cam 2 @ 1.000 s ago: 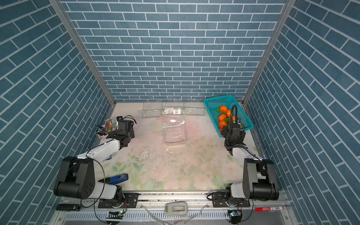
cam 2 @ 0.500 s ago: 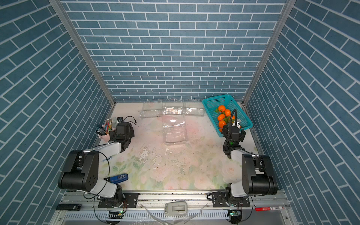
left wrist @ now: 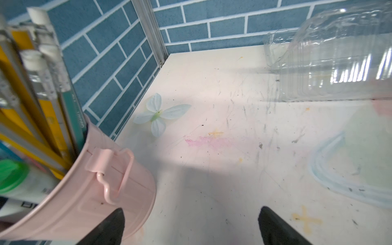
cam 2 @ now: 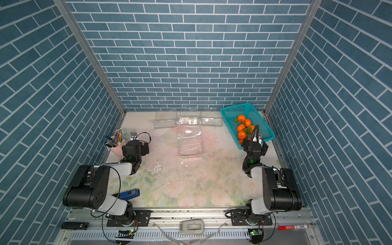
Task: Take oranges out of containers
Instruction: Reset both arms
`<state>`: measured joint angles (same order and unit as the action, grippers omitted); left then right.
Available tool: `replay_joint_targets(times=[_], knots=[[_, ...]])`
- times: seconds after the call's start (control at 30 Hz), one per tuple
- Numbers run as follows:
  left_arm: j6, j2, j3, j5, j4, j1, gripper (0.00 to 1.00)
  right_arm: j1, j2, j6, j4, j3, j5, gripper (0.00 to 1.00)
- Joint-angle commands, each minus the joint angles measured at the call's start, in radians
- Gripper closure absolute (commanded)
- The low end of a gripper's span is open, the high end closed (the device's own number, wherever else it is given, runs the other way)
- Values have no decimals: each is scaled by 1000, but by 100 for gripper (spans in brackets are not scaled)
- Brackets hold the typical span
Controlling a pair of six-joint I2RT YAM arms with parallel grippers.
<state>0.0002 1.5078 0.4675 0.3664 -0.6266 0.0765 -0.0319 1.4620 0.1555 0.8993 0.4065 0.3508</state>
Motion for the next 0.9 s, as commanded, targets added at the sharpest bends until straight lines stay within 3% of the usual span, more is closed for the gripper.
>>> replay_joint_targets(times=[0.0, 0.07, 0.1, 0.67, 0.7, 0.77, 0.87], knots=[[37, -10, -57, -92, -162, -2, 1, -3, 23, -87, -50, -21, -5, 1], [56, 33, -127, -114, -355, -6, 1, 0, 29, -86, -73, -10, -15, 1], [31, 2, -106, -100, -257, -8, 1, 1, 29, -84, -75, -8, -17, 1], [24, 21, -100, -73, -276, -9, 1, 24, 44, -70, -134, 28, -66, 1], [24, 21, -101, -73, -276, -9, 1, 29, 45, -71, -113, 15, -95, 1], [26, 21, -101, -73, -276, -9, 1, 37, 95, -86, 109, -74, -121, 1], [27, 21, -102, -73, -278, -9, 1, 34, 74, -75, 12, -46, -112, 1]])
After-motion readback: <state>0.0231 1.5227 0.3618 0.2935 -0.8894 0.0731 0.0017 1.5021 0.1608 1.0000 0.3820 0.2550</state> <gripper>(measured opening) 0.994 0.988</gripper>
